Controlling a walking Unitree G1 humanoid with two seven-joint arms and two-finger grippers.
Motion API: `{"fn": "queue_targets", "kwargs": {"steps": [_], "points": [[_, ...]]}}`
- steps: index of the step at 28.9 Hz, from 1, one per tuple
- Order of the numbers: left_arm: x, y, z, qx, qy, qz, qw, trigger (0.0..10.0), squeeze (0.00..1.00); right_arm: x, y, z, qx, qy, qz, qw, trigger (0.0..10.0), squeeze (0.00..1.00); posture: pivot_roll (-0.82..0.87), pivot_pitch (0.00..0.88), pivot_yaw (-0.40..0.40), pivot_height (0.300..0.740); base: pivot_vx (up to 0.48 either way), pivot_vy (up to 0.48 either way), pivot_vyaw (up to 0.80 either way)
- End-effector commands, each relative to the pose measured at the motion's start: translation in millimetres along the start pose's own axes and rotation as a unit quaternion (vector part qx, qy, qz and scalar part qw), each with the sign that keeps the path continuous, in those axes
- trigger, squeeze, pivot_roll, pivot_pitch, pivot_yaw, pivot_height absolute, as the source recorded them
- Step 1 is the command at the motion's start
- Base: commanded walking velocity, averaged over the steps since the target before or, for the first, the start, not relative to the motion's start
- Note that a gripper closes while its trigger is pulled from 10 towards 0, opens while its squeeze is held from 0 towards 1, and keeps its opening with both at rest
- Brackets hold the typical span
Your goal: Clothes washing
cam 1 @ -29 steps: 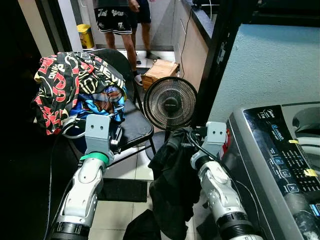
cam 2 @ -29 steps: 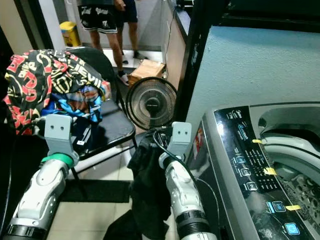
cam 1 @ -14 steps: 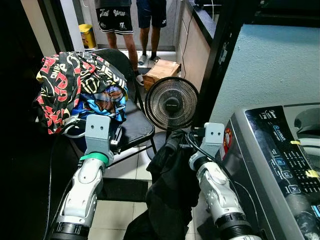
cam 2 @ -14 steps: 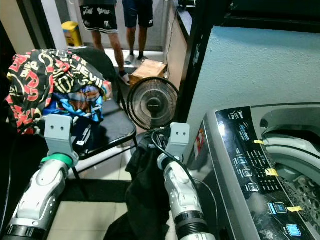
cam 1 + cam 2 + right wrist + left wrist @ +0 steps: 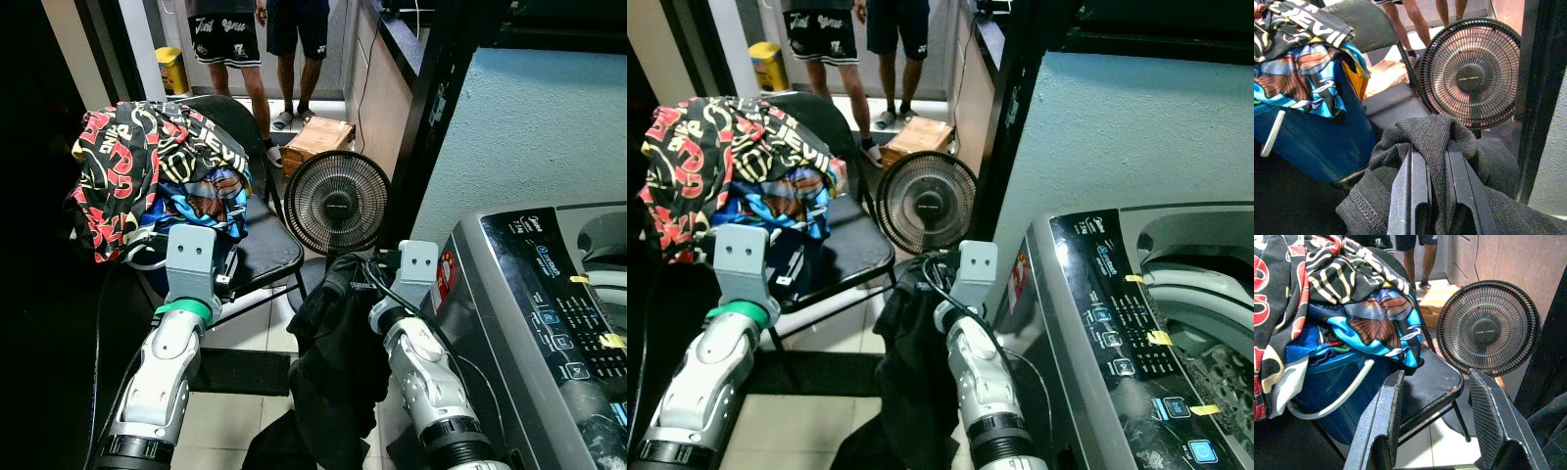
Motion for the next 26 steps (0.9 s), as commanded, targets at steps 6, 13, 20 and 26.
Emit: {"fn": "queue_targets", "kwargs": {"steps": [6,13,20,26], "points": [[-9.1,-1.6,2.6,0.004,0.010,0.018,1.000,10.0,0.00,5.7,2.3,1.4,0.003,-0.003,-0.015,1.000,10.0,0.00,0.14,0.000,0.051,0.740,0.000,0.000,0.00],[-10.9,-3.3,1.9,0.004,0.011,0.020,1.000,10.0,0.00,5.4,2.6,3.3,0.007,-0.002,-0.015,1.000,10.0,0.00,0.14,0.000,0.048,0.740,0.000,0.000,0.00],[-10.4,-4.0,2.8,0.004,0.015,0.020,1.000,10.0,0.00,4.9,2.9,5.3,0.009,-0.001,-0.015,1.000,10.0,0.00,0.16,0.000,0.049,0.740,0.000,0.000,0.00],[-9.8,-4.5,4.9,0.005,0.017,0.020,1.000,10.0,0.00,3.2,2.0,6.1,0.008,0.003,-0.013,1.000,10.0,0.00,0.16,0.000,0.049,0.740,0.000,0.000,0.00]]}}
Point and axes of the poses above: a point about 5 cm out from each wrist's last joint towards the gripper, its own y axis pointing out of the wrist towards the gripper, its own x axis along the axis of the wrist's last joint, z = x × y, the point moved 1 cm from there along y, pointing out of the wrist towards the gripper, and after that the axes turned 8 degrees about -y, right-handed, at the moved point
